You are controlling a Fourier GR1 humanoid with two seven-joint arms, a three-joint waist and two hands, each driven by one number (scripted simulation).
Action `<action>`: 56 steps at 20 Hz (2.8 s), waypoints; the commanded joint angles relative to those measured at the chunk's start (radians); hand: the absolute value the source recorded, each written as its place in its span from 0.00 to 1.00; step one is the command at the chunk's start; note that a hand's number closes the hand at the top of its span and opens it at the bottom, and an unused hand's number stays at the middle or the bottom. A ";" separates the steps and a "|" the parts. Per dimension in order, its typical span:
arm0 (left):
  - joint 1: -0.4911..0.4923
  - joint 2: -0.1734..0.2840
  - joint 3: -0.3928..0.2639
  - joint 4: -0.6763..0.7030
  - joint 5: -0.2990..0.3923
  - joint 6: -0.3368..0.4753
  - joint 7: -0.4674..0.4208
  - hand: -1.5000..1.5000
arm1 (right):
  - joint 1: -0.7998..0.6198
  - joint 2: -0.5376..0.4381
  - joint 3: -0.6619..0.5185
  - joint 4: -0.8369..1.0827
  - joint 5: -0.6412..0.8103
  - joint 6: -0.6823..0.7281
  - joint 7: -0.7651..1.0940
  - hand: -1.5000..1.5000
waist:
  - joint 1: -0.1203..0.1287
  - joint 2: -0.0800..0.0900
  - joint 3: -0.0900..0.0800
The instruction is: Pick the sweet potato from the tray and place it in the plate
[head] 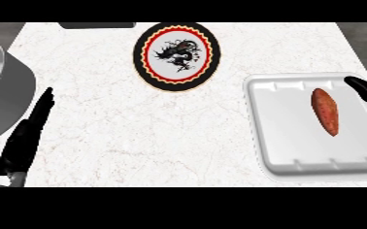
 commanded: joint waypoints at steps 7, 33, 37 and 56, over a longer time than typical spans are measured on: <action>0.095 -0.014 0.038 -0.048 -0.052 -0.011 -0.063 0.50 | 0.312 -0.107 -0.102 -0.326 -0.062 0.098 0.141 0.00 | 0.009 0.002 -0.001; 0.014 -0.074 0.073 -0.014 -0.132 -0.071 -0.023 0.50 | 0.044 -0.482 0.214 0.243 0.268 0.667 0.407 0.00 | 0.048 0.015 0.001; 0.091 -0.103 0.055 -0.120 -0.164 -0.041 0.037 0.50 | 0.026 -0.456 0.238 0.304 0.338 0.737 0.347 0.00 | 0.041 0.009 0.001; 0.083 -0.199 0.201 -0.051 -0.261 -0.180 -0.009 0.50 | -0.141 -0.302 0.237 0.626 0.645 0.843 0.141 0.00 | 0.029 0.008 0.000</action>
